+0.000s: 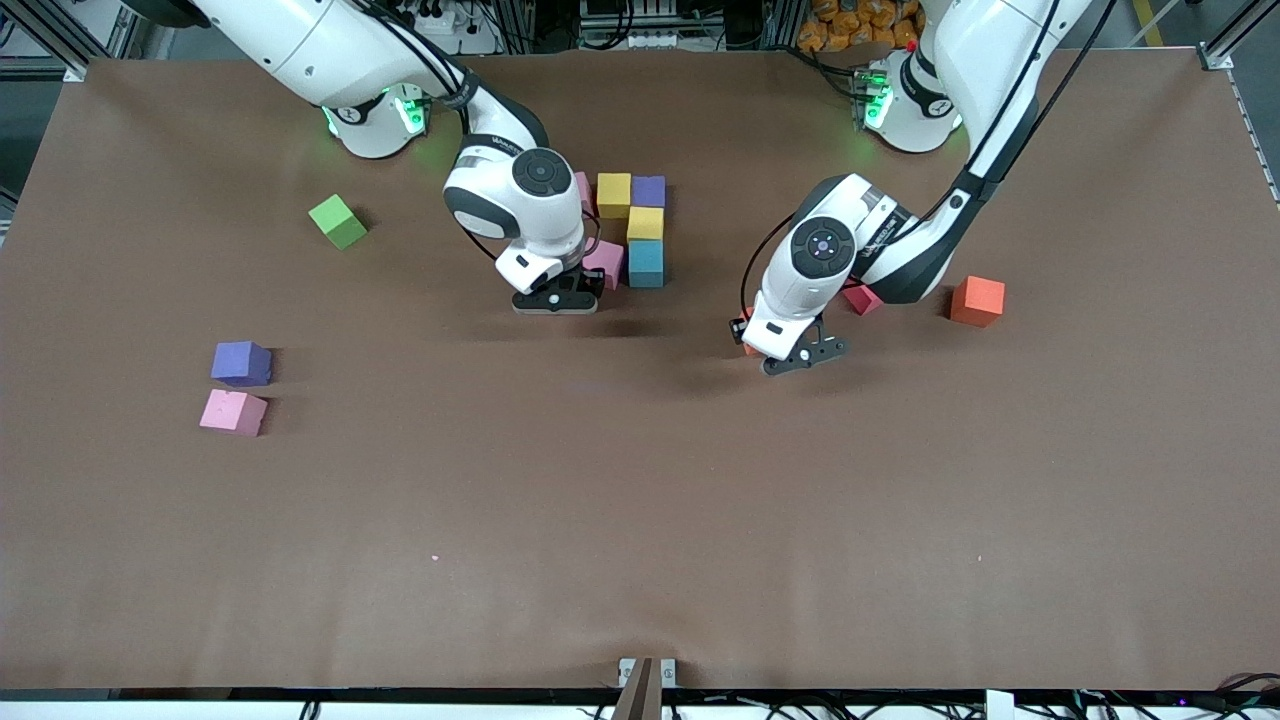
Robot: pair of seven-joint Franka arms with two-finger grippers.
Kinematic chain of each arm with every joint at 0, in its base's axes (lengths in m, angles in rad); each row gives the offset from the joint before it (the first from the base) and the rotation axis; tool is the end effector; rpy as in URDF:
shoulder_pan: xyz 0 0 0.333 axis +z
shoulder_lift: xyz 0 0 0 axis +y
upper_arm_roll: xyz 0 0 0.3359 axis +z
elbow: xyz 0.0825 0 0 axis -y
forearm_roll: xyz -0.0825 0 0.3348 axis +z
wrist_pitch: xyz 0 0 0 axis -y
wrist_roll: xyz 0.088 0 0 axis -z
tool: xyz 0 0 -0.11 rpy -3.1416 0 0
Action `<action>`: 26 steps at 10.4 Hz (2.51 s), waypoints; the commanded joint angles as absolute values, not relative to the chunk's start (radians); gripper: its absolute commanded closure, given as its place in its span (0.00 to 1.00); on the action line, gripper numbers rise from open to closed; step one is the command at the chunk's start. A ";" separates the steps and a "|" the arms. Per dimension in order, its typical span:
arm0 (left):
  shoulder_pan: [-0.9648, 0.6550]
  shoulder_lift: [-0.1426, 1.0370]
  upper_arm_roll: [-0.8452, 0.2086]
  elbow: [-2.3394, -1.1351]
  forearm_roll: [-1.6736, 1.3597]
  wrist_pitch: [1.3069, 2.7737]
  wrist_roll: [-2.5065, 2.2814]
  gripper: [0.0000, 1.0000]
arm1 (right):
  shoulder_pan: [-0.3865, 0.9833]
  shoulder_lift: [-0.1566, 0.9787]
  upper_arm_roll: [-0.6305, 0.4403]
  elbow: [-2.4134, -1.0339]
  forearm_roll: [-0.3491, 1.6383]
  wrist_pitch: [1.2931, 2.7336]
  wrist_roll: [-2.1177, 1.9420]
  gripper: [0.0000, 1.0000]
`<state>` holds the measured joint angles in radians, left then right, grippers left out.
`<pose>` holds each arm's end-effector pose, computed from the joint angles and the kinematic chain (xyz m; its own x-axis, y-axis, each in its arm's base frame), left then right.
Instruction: Form number 2 with 11 blocks
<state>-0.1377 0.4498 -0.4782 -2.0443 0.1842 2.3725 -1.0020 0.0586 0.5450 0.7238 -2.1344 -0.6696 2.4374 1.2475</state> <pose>0.4706 -0.3125 0.2883 0.9553 0.2783 -0.0996 0.2794 -0.9602 -0.0033 0.3952 0.3708 0.2547 0.9993 0.0046 0.0360 0.0027 -0.9986 0.0521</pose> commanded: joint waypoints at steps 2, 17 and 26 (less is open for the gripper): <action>-0.143 0.454 -0.480 -2.029 0.166 2.355 -1.012 0.89 | 0.026 0.574 0.735 -2.132 -0.687 2.439 1.275 0.01; -0.443 0.706 -0.410 -1.520 0.166 2.174 -1.181 0.82 | -0.468 0.275 0.764 -1.954 -0.189 2.209 0.821 0.00; -0.721 0.900 -0.221 -1.246 0.156 2.250 -1.287 0.82 | -0.512 0.333 0.353 -1.960 -0.181 2.264 0.143 0.00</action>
<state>-0.6968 0.8616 -0.2409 -1.3042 0.1746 2.2365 -1.2676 -0.5074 0.3103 0.3747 -1.9553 -0.2009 2.2251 0.1740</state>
